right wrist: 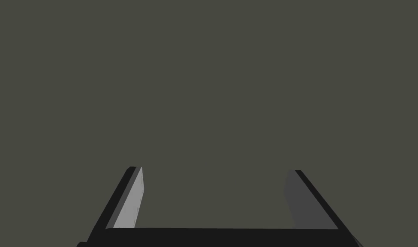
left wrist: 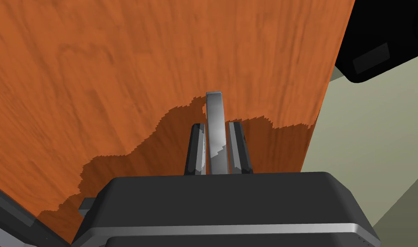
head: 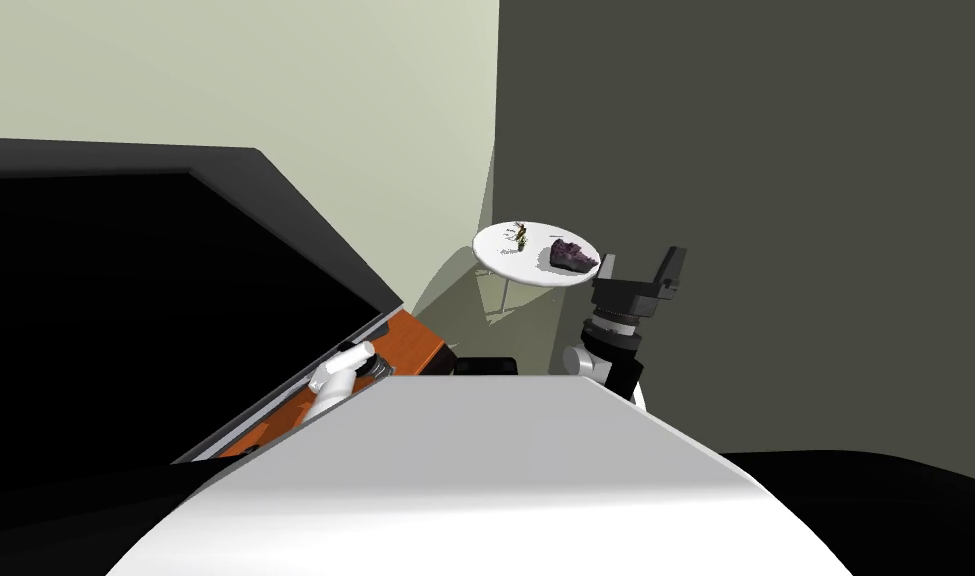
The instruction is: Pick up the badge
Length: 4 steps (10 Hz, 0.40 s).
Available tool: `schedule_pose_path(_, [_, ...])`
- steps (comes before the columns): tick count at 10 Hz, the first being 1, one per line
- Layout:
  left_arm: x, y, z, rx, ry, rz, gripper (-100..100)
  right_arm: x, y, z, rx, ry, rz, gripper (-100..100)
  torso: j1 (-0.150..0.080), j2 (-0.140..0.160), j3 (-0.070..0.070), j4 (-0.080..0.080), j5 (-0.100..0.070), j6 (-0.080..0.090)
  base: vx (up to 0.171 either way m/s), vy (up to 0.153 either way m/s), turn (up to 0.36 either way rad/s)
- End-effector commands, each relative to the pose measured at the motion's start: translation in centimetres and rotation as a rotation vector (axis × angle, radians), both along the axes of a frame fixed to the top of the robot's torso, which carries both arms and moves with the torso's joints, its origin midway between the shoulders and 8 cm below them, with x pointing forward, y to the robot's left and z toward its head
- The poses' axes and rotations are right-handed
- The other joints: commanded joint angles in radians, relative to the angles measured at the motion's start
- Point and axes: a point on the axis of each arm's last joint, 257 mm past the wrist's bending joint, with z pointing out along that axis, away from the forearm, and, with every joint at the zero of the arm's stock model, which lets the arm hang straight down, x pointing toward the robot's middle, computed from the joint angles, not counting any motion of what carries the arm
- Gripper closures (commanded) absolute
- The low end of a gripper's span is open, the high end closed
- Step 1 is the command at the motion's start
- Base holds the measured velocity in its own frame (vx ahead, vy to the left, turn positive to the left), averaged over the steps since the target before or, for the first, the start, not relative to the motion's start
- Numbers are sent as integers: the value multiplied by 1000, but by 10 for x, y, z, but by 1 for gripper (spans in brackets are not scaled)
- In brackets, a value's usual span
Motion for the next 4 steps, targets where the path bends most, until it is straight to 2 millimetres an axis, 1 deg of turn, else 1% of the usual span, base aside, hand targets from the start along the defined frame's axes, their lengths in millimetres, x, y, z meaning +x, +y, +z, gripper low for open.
schedule_pose_path(1, [3, 6, 9, 0, -1, 4, 100, 0, 0, 0, 0, 0, 0, 0, 0, 0, 0, 0, 0, 0, -7, 5, -20])
schedule_pose_path(2, [4, 9, 14, 0, -2, 6, 100, 0, 0, 0, 0, 0, 0, 0, 0, 0, 0, 0, 0, 0, -2, 2, -14])
schedule_pose_path(3, [4, 7, 11, 3, -5, 4, 100, 0, 0, 0, 0, 0, 0, 0, -1, 0, -1, -1, 0, 0, 0, 0, 0])
schedule_pose_path(4, [5, 8, 12, 3, -5, 4, 0, 0, 0, 0, 0, 0, 0, 0, -1, -1, -1, -1, 1, 0, 0, 0, 0])
